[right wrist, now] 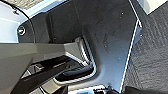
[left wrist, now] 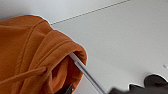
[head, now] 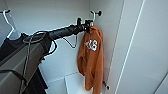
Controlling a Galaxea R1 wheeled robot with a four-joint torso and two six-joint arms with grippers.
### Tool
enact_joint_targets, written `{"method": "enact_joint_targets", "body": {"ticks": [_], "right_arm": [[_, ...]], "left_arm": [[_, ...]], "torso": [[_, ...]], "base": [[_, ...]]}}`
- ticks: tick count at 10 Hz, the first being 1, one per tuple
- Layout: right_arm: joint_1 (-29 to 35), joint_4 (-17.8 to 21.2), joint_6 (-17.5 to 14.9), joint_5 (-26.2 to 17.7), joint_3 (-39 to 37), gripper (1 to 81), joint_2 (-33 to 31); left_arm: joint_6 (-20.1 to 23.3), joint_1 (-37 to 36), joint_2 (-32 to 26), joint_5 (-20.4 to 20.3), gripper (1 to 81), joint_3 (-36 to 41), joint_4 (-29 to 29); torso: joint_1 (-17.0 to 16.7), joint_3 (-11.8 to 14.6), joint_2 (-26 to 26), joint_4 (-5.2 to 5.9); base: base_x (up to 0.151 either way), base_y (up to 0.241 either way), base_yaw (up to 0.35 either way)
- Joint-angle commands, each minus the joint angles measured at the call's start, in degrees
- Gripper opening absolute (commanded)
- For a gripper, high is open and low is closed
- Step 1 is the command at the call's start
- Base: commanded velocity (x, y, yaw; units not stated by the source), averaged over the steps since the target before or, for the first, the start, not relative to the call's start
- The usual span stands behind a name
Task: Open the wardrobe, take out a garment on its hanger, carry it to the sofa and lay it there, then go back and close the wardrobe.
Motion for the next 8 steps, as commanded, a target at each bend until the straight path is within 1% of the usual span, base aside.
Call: {"method": "enact_joint_targets", "body": {"ticks": [1, 3, 4, 6, 7, 8], "right_arm": [[1.6, -0.5, -0.2, -3.1, 0.2, 81.1, 1.1], [1.1, -0.4, -0.2, -3.0, 0.0, 81.1, 1.1], [1.0, -0.3, -0.2, -3.0, -0.1, 81.1, 1.1], [1.0, -0.3, -0.2, -3.1, 0.0, 81.1, 1.2], [1.0, -0.3, -0.2, -3.1, 0.0, 81.1, 1.3], [1.0, -0.2, -0.2, -3.1, -0.1, 81.1, 1.3]], "left_arm": [[0.2, -9.9, 1.3, -6.7, 81.1, -2.7, 0.7], [0.2, -8.8, 1.3, -11.7, 81.1, -4.2, 1.0], [0.2, -8.3, 1.2, -13.4, 81.1, -4.4, 1.4], [-0.1, -7.8, 0.4, -19.2, 81.1, -4.2, 2.1], [-0.1, -8.2, 0.3, -20.2, 81.1, -4.2, 2.1], [-0.1, -8.5, 0.5, -20.2, 81.1, -4.0, 2.1]], "torso": [[0.0, 0.0, 0.0, 0.0], [0.0, 0.0, 0.0, 0.0], [0.0, 0.0, 0.0, 0.0], [0.0, 0.0, 0.0, 0.0], [0.0, 0.0, 0.0, 0.0], [0.0, 0.0, 0.0, 0.0]], "base": [[0.0, 0.0, 0.0], [0.0, 0.0, 0.0], [0.0, 0.0, 0.0], [0.0, 0.0, 0.0], [0.0, 0.0, 0.0], [0.0, 0.0, 0.0]]}}
